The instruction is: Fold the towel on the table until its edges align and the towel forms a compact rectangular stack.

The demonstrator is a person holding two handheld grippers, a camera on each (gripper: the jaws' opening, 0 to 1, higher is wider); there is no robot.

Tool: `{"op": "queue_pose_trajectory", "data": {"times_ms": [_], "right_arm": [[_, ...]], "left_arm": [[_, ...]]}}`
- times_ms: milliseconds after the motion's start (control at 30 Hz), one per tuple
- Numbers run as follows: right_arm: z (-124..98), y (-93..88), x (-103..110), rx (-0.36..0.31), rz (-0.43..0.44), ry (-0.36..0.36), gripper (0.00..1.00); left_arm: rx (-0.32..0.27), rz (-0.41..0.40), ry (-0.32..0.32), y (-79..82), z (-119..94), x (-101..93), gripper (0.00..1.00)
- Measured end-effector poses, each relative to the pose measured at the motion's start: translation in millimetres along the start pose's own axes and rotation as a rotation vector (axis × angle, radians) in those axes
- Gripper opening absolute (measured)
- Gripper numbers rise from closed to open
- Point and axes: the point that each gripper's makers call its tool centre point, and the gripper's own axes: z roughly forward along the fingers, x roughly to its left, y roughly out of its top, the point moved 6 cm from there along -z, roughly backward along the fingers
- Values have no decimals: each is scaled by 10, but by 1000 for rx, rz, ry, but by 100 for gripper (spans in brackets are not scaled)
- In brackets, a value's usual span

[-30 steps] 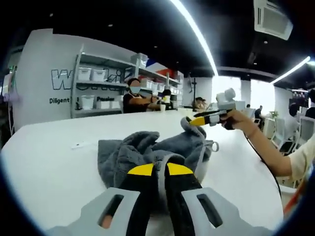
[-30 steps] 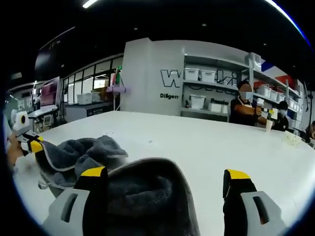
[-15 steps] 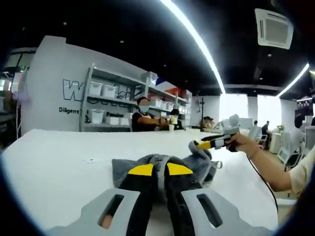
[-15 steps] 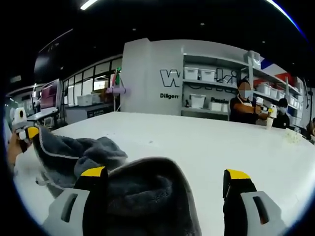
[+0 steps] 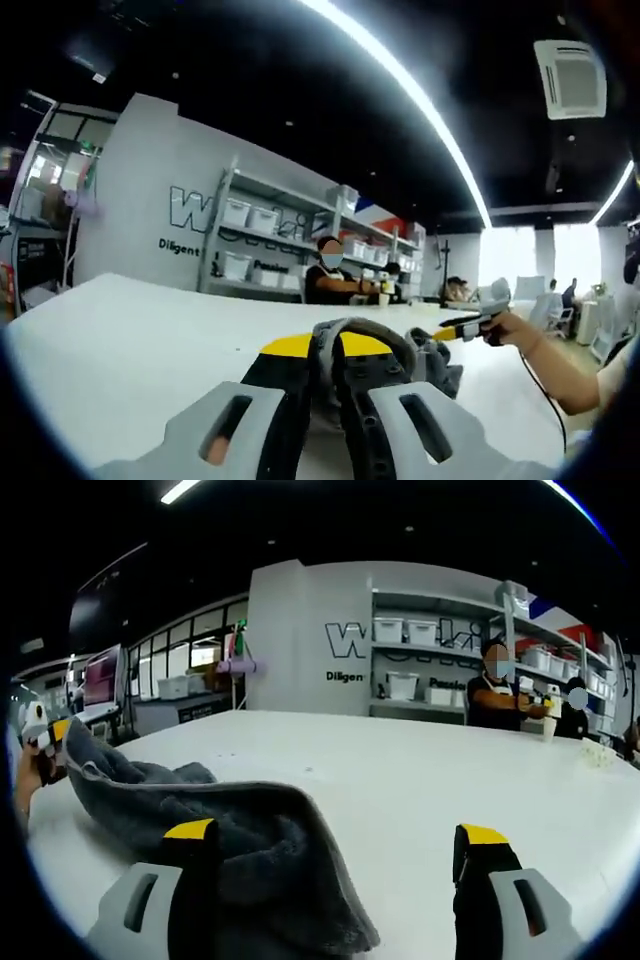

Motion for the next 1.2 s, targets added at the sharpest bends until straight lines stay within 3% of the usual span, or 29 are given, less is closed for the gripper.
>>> {"op": "queue_pose_trajectory", "data": {"times_ms": [233, 433, 700, 833, 1033, 1200], "right_arm": [[23, -15, 8, 9, -2, 5, 100], [24, -24, 11, 11, -3, 6, 100], [17, -42, 24, 16, 0, 7, 100], [10, -48, 31, 17, 2, 9, 99], [8, -46, 35, 15, 4, 11, 100], [8, -54, 44, 17, 8, 16, 100]], "left_arm": [[-30, -17, 76, 21, -261, 213, 7], [22, -1, 130, -52, -421, 367, 6], [160, 79, 151, -251, -603, 427, 6], [312, 199, 151, -414, -701, 399, 5], [407, 220, 89, -549, -777, 283, 4], [570, 338, 77, -710, -850, 263, 4]]}}
